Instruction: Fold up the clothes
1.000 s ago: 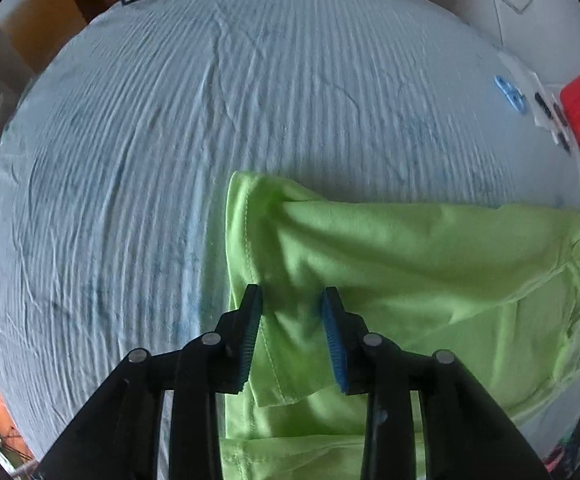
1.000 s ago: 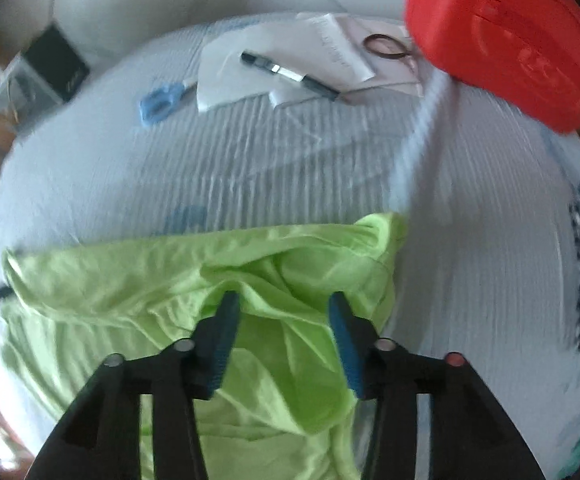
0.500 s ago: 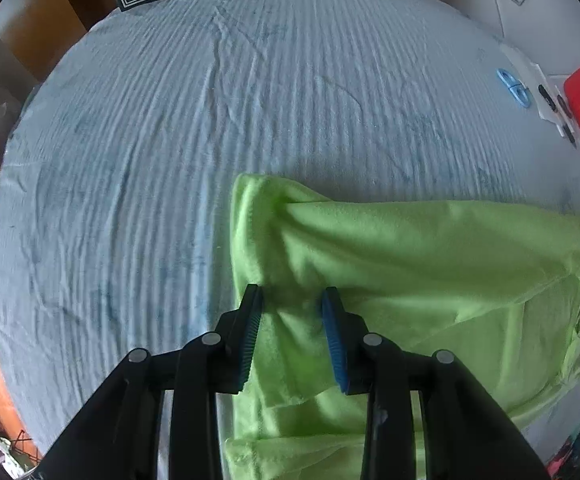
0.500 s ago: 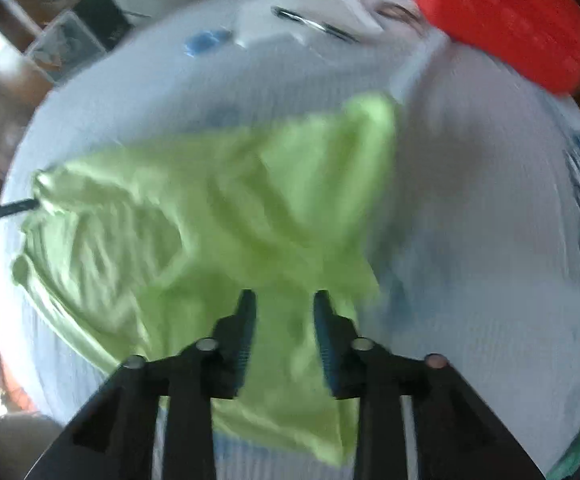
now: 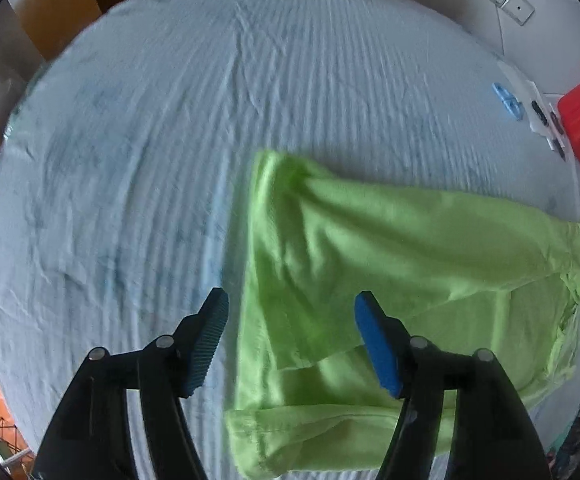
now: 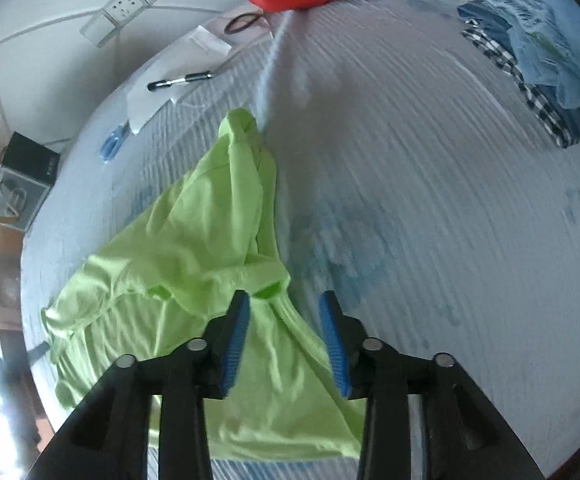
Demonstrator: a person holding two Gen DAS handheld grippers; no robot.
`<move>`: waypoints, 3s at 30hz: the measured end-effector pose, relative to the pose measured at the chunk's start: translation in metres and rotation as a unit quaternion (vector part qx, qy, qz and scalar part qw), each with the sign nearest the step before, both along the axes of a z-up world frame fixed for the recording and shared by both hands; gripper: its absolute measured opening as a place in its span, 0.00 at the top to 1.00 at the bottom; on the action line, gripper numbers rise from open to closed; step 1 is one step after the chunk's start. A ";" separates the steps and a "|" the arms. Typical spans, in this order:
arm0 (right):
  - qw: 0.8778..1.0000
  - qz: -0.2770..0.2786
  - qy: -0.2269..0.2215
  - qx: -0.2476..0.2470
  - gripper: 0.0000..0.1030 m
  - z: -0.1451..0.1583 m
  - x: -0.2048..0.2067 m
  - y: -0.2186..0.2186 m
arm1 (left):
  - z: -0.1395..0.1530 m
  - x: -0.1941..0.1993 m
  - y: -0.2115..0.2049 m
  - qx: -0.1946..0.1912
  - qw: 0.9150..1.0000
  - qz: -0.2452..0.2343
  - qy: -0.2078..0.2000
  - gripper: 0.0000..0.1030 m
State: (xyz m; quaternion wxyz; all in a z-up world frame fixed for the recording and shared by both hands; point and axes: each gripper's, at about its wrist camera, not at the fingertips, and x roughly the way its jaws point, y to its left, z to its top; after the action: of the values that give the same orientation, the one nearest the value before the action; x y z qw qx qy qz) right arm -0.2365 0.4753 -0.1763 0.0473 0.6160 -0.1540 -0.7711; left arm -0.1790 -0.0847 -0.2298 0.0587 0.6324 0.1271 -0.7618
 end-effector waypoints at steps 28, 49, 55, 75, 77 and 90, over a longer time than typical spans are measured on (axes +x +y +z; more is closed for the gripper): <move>0.996 0.036 -0.078 0.028 0.80 -0.019 0.040 -0.007 | 0.038 0.021 -0.017 -0.004 0.999 -0.035 0.007 0.46; 0.998 0.036 -0.017 -0.044 0.80 -0.006 0.073 -0.016 | 0.026 0.112 -0.008 0.009 0.999 -0.030 0.032 0.44; 1.000 -0.007 -0.022 -0.016 0.66 -0.015 0.116 0.022 | 0.001 0.121 -0.001 -0.019 0.998 -0.014 0.059 0.44; 0.999 -0.014 -0.027 0.045 0.86 -0.044 0.136 0.035 | 0.011 0.163 -0.006 -0.032 0.996 -0.064 -0.056 0.77; 0.999 -0.017 -0.021 0.032 0.77 -0.038 0.140 0.041 | 0.026 0.164 -0.002 -0.048 0.995 -0.078 -0.043 0.57; 0.991 -0.130 0.025 -0.004 0.59 -0.007 0.181 0.028 | 0.079 0.096 0.053 -0.004 0.973 -0.220 0.067 0.44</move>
State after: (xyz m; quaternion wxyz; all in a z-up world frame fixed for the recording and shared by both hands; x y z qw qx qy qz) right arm -0.0550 0.5033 -0.1828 -0.0466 0.5713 -0.2345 -0.7852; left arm -0.0832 -0.0321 -0.1505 -0.1163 0.5922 -0.0141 -0.7972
